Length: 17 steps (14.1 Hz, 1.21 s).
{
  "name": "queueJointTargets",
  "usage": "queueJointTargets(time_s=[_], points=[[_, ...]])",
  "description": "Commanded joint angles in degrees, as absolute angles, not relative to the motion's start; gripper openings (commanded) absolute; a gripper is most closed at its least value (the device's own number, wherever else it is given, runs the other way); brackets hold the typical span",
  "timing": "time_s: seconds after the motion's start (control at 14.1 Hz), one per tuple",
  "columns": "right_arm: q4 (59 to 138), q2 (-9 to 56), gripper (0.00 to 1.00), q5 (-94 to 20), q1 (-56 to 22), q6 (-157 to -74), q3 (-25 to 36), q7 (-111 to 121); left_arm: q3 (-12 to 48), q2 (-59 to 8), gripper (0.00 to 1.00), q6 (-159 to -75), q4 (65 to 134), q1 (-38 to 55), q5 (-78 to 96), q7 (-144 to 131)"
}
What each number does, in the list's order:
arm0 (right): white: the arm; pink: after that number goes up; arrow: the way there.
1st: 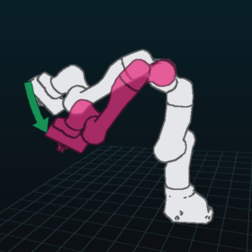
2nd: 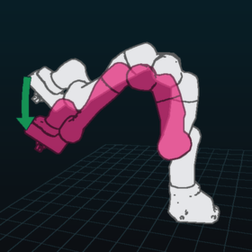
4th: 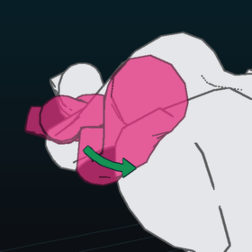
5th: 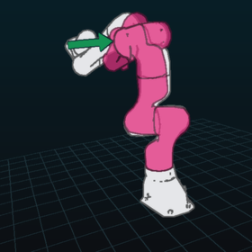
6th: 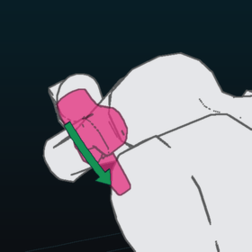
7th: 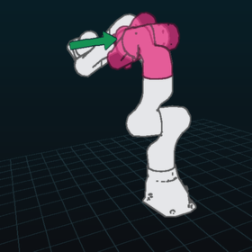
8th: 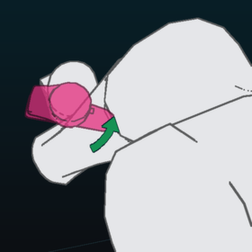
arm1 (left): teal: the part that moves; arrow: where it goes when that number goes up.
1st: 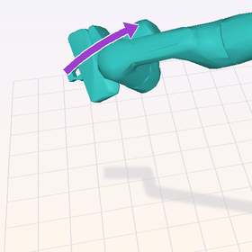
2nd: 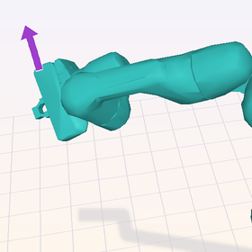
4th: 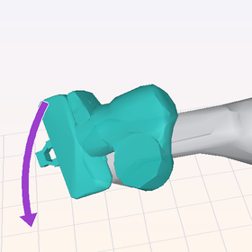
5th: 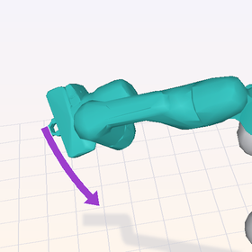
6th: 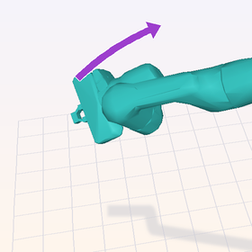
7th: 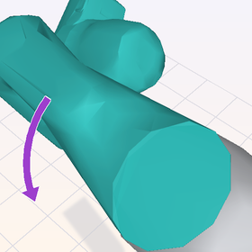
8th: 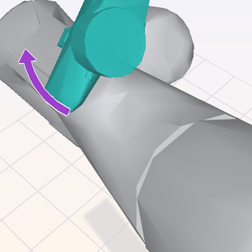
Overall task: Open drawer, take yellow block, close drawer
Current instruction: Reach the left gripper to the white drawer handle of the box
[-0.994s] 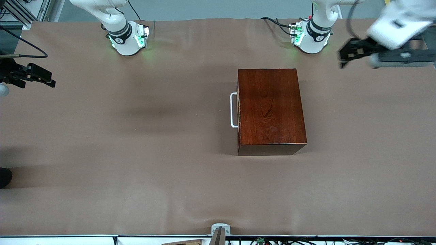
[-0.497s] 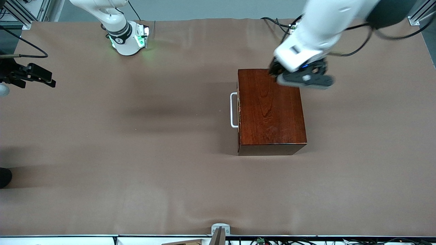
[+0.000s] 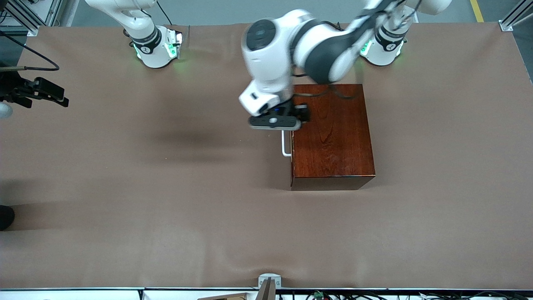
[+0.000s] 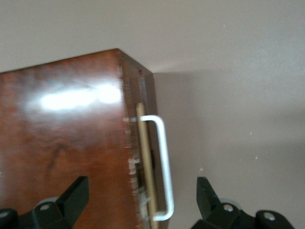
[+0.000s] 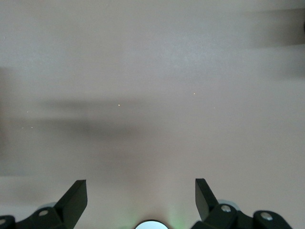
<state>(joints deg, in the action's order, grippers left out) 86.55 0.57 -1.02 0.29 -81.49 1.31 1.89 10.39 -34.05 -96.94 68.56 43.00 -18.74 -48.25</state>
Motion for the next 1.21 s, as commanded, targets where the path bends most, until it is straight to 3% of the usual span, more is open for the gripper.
queueJointTargets(time_s=[0.0, 0.28, 1.14], points=[[86.75, -0.18, 1.00, -0.79, 1.05, -81.12, 0.70, 2.37, 5.10, -41.73, 1.00, -96.49, 59.07, 49.04, -20.39, -53.32], [86.66, -0.18, 1.00, -0.79, 0.97, -81.12, 0.62, 2.29, 3.09, -44.29, 1.00, -98.18, 59.41, 52.11, -20.48, -56.42], [86.66, -0.18, 1.00, -0.79, 0.70, -81.12, 0.35, 2.29, 2.90, -50.44, 1.00, -90.97, 60.82, 53.26, -20.83, -57.65]])
